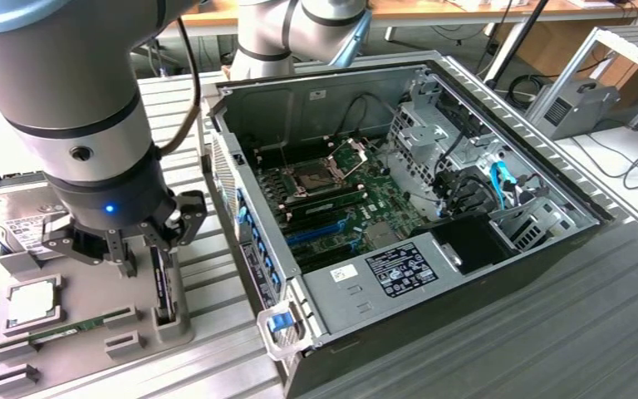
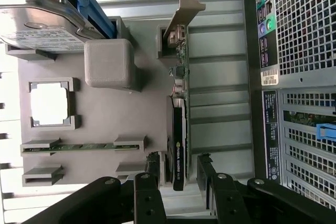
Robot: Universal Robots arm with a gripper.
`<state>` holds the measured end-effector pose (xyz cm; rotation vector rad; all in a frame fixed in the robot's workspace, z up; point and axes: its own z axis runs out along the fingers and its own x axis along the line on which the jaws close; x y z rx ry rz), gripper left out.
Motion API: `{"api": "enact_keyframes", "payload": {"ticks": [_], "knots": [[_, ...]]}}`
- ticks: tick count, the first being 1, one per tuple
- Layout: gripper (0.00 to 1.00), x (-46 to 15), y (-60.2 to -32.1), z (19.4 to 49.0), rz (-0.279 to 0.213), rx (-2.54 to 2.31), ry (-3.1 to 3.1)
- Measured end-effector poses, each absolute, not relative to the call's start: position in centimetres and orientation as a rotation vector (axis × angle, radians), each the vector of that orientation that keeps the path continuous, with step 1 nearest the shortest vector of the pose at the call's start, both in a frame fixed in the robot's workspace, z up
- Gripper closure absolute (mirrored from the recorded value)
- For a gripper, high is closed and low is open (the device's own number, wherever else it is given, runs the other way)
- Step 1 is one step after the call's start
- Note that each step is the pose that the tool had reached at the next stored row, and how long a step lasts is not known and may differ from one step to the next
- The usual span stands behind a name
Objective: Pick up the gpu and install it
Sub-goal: 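Pick up the gpu and move the gpu toward the slot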
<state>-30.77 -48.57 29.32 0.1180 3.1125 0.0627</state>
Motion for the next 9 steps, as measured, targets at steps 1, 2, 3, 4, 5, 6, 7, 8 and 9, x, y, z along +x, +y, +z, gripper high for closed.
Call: {"api": "enact_keyframes", "payload": {"ticks": [1,2,3,4,5,6,7,8,9], "knots": [[0.58,-30.77,-48.57,29.27,0.063,0.118,3.112],[0.58,-30.77,-48.58,29.22,0.063,0.118,3.112],[0.58,-30.77,-48.58,29.17,0.063,0.118,3.113],[0.58,-30.77,-48.59,29.12,0.063,0.118,3.112],[0.58,-30.77,-48.59,29.07,0.063,0.118,3.113],[0.58,-30.77,-48.59,29.02,0.063,0.118,3.113],[0.58,-30.77,-48.6,28.97,0.063,0.118,3.112],[0.58,-30.77,-48.6,28.9,0.063,0.118,3.112],[0.58,-30.77,-48.61,28.85,0.063,0.118,3.112]]}}
